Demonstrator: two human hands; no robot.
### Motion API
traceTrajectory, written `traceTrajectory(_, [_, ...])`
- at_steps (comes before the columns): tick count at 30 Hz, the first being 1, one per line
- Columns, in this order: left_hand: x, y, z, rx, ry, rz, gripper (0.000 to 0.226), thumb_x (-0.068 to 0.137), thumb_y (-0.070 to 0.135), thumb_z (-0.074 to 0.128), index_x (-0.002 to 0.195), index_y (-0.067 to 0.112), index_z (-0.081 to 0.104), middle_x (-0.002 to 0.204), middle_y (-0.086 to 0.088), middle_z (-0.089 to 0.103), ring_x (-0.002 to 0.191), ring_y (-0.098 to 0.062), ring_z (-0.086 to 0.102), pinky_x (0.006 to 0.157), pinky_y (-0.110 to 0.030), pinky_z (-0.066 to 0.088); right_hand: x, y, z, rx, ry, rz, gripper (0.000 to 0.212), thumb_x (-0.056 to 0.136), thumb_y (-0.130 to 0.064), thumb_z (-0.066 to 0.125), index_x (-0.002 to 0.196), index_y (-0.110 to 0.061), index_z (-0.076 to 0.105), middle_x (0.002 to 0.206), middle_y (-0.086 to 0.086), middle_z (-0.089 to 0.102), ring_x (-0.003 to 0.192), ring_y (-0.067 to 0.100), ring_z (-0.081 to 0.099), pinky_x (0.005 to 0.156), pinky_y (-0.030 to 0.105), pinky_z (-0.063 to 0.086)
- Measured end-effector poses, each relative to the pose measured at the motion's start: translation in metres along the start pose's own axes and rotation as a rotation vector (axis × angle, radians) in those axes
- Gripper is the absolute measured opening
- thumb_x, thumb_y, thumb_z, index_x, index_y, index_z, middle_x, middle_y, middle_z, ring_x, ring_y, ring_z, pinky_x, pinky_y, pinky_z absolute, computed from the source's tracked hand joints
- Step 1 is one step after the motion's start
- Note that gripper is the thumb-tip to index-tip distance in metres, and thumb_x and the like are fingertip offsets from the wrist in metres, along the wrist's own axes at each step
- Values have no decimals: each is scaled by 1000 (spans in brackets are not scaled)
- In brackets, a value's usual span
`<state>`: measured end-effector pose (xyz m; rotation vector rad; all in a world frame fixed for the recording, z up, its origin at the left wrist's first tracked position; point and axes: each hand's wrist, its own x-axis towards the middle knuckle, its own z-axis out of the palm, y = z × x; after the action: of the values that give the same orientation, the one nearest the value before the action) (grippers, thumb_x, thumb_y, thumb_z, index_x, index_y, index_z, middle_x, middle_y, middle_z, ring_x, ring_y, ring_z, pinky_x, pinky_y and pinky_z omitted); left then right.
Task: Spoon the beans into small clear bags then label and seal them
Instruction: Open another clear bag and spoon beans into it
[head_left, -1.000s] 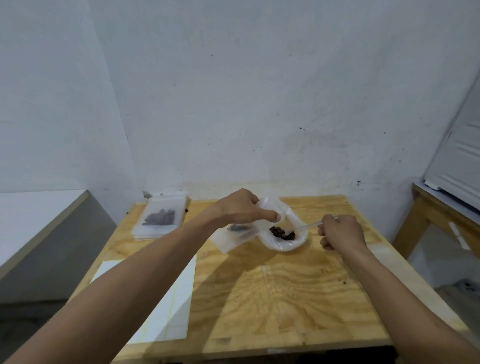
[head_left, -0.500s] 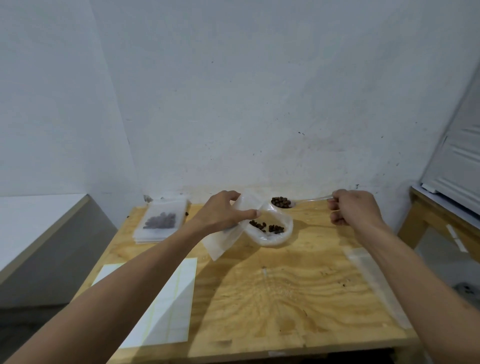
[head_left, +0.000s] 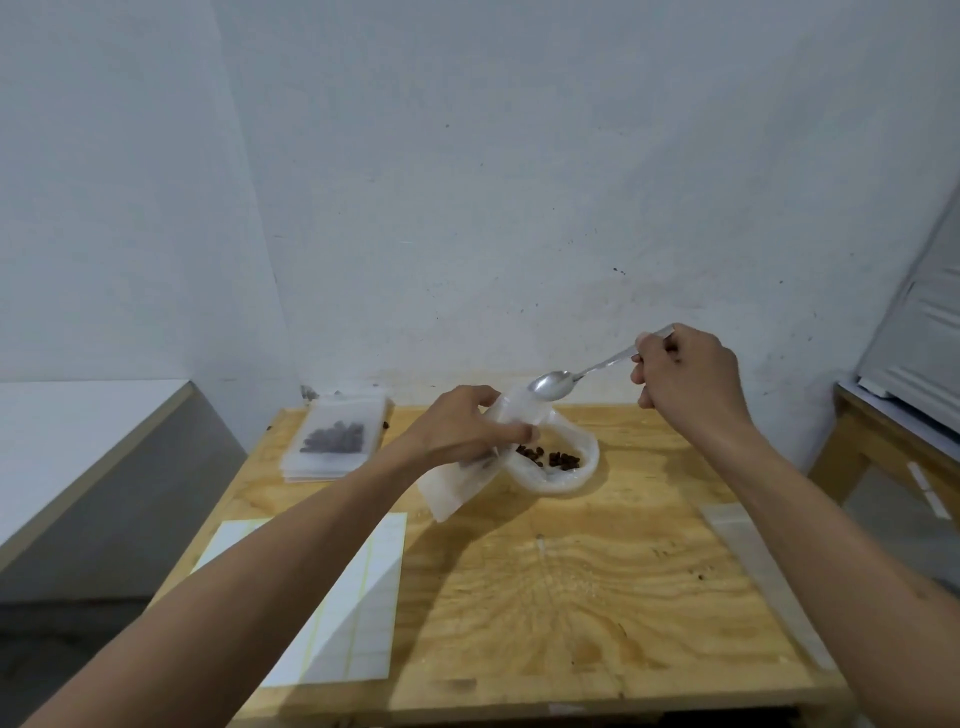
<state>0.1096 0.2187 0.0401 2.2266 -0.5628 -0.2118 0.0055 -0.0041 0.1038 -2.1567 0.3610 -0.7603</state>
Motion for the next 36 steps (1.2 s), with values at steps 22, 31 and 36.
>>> traceTrajectory(22, [12, 10, 7, -295, -153, -217, 58, 59, 63, 84, 77, 11, 66, 81, -2, 58, 81, -22, 59, 80, -34, 43, -31, 75, 44, 5, -44, 390, 39, 99, -16, 49, 68, -6, 70, 67, 13, 72, 58, 30, 67, 64, 38, 56])
traceTrajectory(31, [6, -13, 3, -305, -29, -179, 60, 77, 59, 79, 107, 9, 65, 107, -2, 59, 101, -22, 60, 86, -34, 43, -12, 69, 27, 278, 30, 512, 27, 92, -12, 51, 71, -8, 66, 73, 10, 70, 48, 22, 54, 63, 39, 57])
traceTrajectory(36, [-1, -6, -6, -152, 6, -46, 47, 75, 58, 81, 102, 24, 64, 94, 14, 68, 88, -8, 66, 85, -33, 54, 10, 56, 10, 315, 39, 471, 23, 93, -15, 54, 75, -7, 66, 71, 7, 70, 49, 22, 54, 59, 36, 54])
